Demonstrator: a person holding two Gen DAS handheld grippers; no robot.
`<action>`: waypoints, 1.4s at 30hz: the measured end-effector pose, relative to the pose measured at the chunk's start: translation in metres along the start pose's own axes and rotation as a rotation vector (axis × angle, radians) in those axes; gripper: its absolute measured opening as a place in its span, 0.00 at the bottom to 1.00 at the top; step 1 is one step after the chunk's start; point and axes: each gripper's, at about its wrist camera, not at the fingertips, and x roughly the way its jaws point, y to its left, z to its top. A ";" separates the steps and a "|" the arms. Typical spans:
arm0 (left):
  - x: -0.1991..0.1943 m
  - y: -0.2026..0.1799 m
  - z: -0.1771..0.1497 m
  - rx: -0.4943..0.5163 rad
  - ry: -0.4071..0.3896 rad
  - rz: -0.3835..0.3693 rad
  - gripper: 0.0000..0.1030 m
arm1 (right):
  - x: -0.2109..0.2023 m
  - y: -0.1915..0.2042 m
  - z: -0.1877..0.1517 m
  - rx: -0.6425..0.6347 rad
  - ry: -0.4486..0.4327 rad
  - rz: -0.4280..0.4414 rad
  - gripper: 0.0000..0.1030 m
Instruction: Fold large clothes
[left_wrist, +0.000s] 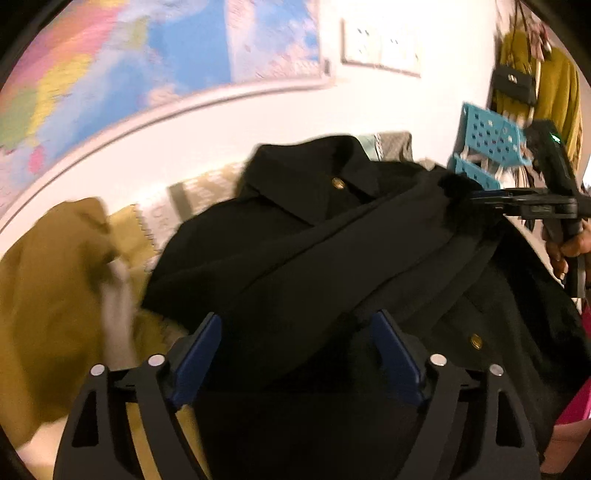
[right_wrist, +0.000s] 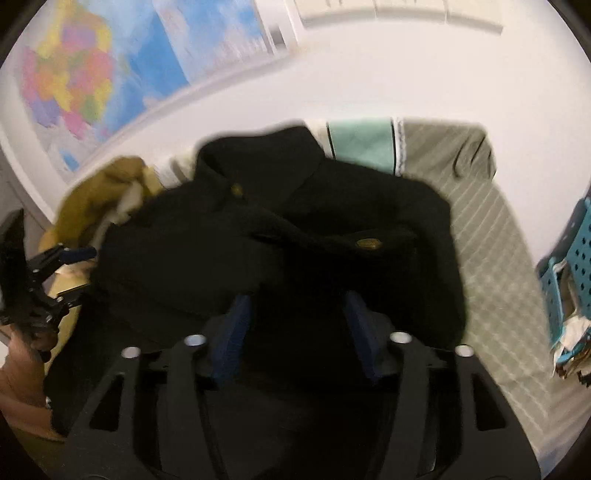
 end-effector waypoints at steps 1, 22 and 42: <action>-0.007 0.005 -0.004 -0.017 -0.006 0.004 0.81 | -0.012 0.001 -0.003 -0.003 -0.018 0.010 0.66; -0.055 0.025 -0.139 -0.343 0.188 -0.281 0.90 | -0.091 -0.037 -0.169 0.305 0.019 0.265 0.92; -0.084 -0.001 -0.125 -0.444 0.130 -0.420 0.05 | -0.120 0.006 -0.160 0.306 -0.174 0.596 0.20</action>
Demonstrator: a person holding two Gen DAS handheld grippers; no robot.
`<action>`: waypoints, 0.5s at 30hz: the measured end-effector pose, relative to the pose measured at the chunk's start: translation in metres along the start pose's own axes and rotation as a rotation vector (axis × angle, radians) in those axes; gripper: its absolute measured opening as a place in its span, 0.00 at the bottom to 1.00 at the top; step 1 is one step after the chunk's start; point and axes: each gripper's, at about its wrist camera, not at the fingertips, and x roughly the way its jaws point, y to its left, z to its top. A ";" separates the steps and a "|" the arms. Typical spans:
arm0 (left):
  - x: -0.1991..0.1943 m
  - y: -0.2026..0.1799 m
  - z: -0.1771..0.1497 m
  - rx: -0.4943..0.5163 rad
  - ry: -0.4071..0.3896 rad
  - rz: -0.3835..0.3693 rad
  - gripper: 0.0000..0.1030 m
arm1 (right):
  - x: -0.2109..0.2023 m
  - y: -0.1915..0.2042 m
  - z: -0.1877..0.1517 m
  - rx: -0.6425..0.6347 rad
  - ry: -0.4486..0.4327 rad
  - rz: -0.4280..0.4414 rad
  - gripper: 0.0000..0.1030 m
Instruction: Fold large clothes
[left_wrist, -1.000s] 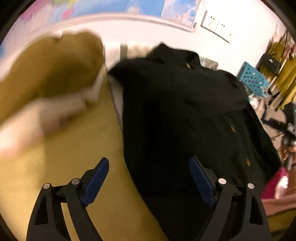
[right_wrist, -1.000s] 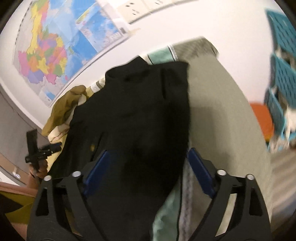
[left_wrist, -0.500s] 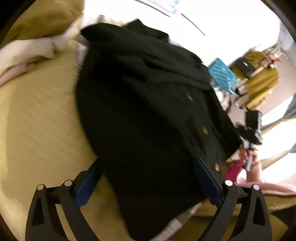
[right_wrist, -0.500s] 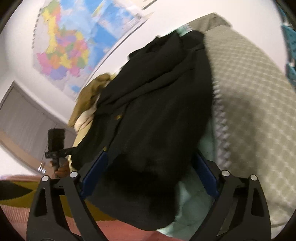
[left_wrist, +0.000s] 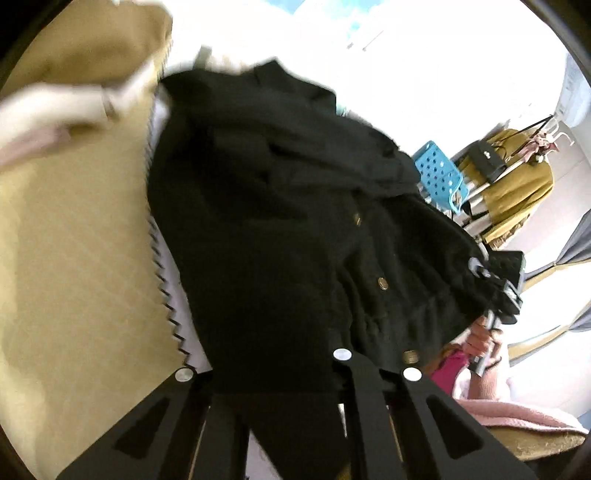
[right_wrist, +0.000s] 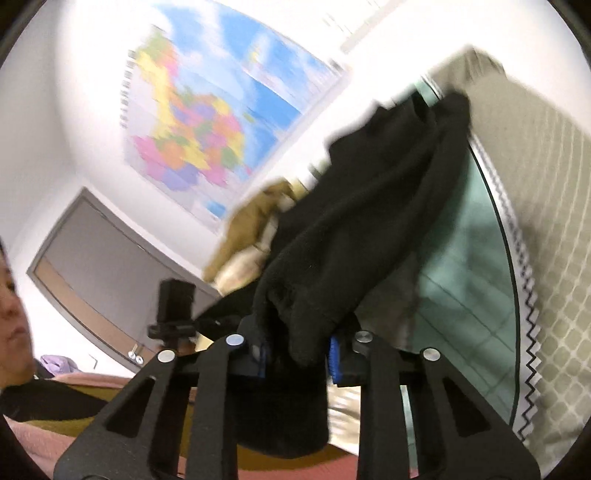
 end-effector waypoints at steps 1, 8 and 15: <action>-0.012 -0.001 0.001 0.008 -0.027 0.008 0.05 | -0.010 0.011 0.002 -0.020 -0.032 0.013 0.20; -0.092 -0.010 -0.008 0.035 -0.214 0.009 0.03 | -0.048 0.064 0.002 -0.141 -0.114 0.019 0.18; -0.045 0.017 -0.033 -0.004 -0.069 0.023 0.03 | -0.024 0.014 -0.039 0.040 -0.010 -0.038 0.19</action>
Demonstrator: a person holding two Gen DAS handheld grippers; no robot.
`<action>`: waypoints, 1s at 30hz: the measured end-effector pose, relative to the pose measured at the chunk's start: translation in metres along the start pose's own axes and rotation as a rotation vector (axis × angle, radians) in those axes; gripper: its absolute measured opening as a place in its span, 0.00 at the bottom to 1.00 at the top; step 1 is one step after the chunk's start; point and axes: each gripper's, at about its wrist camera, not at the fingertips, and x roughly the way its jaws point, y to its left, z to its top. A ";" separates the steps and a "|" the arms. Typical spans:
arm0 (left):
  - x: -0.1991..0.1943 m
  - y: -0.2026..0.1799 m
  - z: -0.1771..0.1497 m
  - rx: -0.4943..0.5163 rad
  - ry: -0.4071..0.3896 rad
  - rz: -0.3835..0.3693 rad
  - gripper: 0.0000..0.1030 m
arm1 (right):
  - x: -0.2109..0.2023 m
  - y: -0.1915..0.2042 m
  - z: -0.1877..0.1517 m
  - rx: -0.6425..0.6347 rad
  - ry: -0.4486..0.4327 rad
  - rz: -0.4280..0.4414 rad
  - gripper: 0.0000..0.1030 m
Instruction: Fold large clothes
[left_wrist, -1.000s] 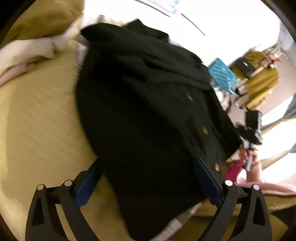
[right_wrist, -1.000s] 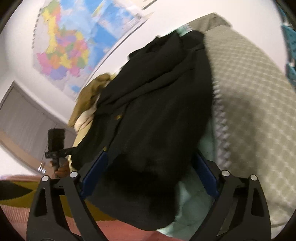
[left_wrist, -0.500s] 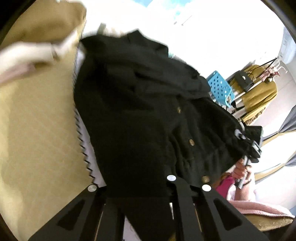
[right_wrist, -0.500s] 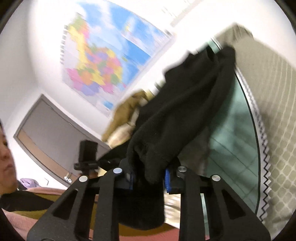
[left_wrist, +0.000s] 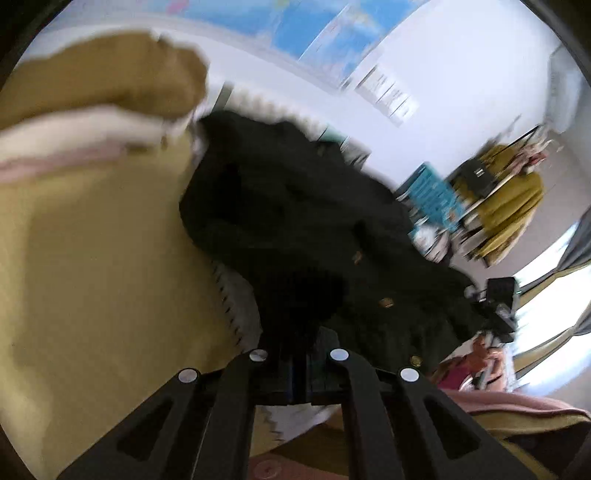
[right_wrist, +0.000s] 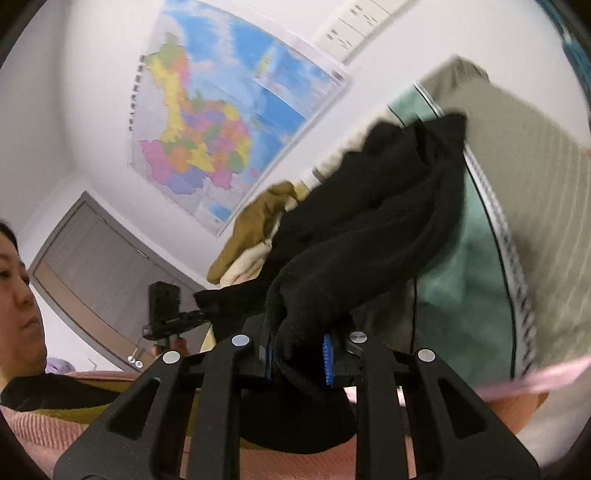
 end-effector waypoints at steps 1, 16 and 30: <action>0.008 0.004 -0.003 -0.002 0.021 0.014 0.06 | 0.001 -0.003 -0.004 0.010 0.000 0.000 0.19; 0.031 0.013 -0.013 0.028 0.065 0.007 0.76 | 0.014 -0.026 -0.033 0.044 0.089 -0.074 0.70; 0.019 -0.005 -0.006 0.031 -0.025 0.033 0.02 | 0.011 -0.021 -0.044 0.041 0.073 -0.058 0.14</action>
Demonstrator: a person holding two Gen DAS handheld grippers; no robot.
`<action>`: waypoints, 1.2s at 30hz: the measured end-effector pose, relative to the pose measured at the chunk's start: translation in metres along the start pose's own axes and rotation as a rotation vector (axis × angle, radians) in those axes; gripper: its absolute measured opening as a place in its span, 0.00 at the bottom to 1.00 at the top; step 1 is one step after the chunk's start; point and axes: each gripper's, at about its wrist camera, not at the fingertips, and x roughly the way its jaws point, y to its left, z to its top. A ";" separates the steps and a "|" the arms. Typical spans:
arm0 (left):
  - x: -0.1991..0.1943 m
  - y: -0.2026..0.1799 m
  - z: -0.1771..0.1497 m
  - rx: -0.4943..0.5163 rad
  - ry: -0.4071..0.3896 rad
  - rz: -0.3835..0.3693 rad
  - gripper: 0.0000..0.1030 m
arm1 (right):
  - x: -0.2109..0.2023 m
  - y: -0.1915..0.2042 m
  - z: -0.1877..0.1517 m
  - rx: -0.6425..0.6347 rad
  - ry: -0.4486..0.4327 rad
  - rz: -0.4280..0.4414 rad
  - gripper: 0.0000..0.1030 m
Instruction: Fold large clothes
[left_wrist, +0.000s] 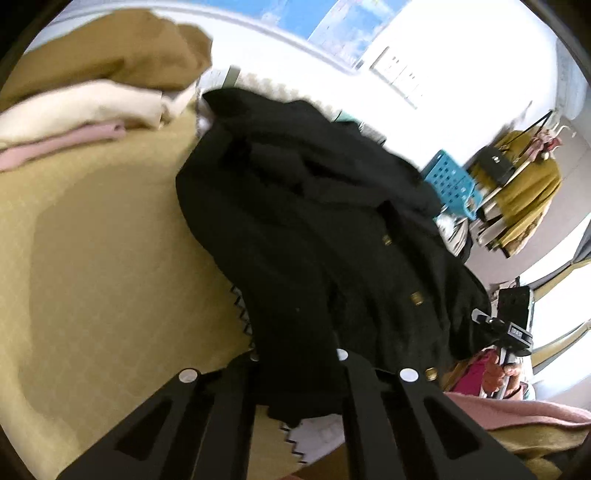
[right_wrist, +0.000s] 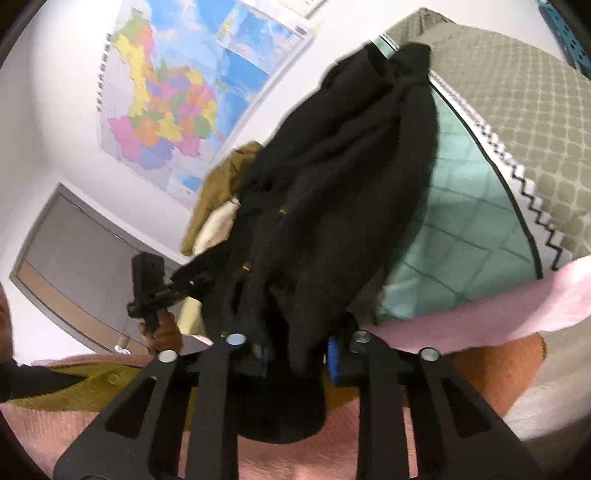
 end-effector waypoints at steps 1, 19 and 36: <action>-0.005 -0.002 0.001 0.000 -0.011 -0.013 0.02 | -0.004 0.003 0.002 -0.001 -0.020 0.022 0.14; -0.063 0.006 0.063 -0.075 -0.175 -0.132 0.02 | -0.047 0.055 0.079 -0.081 -0.218 0.119 0.12; -0.001 0.010 0.229 -0.051 -0.090 -0.003 0.02 | 0.010 0.017 0.243 0.040 -0.187 0.034 0.13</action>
